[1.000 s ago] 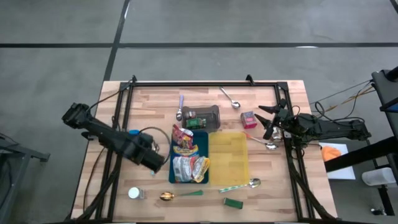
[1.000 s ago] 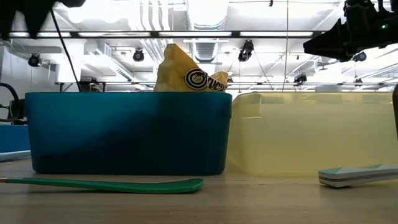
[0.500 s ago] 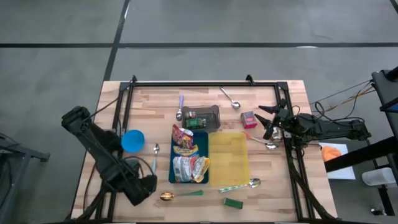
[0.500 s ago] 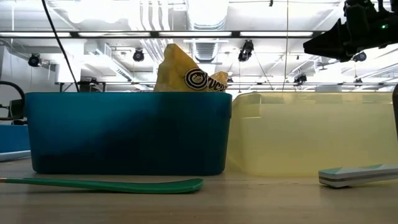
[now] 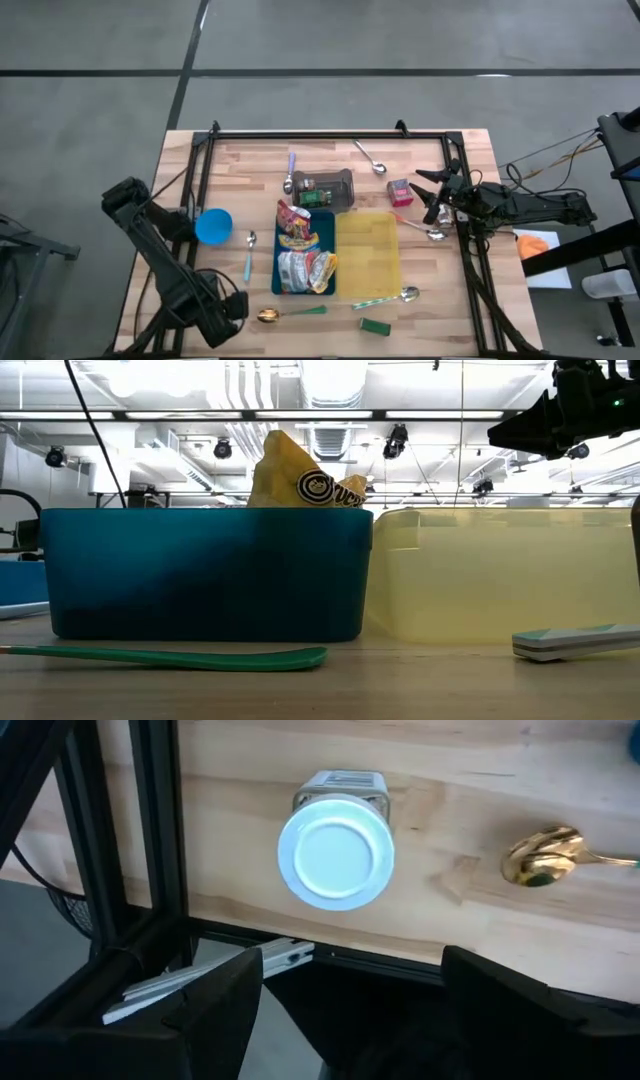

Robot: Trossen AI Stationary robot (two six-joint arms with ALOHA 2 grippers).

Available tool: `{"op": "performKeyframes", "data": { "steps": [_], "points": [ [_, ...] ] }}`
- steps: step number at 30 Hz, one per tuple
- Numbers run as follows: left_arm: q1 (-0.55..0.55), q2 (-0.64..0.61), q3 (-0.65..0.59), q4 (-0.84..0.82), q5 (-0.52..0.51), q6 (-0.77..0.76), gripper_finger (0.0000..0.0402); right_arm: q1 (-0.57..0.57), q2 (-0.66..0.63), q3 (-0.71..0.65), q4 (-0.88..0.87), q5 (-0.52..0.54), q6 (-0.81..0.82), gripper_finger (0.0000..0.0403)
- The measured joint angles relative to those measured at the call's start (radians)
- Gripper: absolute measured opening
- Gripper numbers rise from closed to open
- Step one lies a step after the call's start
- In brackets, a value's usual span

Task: Pick & Place Food Item
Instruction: Put the white spice bottle into the black bin

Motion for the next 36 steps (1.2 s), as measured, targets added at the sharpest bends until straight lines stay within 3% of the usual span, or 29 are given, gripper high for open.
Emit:
{"op": "performKeyframes", "data": {
  "steps": [8,36],
  "points": [
    [-0.046,0.021,-0.003,0.001,0.000,-0.031,0.0309,0.000,0.000,0.000,0.000,0.000,0.000,0.0199],
    [-0.058,0.020,-0.243,0.187,-0.089,-0.015,0.0309,0.000,0.001,0.000,0.000,0.000,0.000,0.0199]
  ]
}}
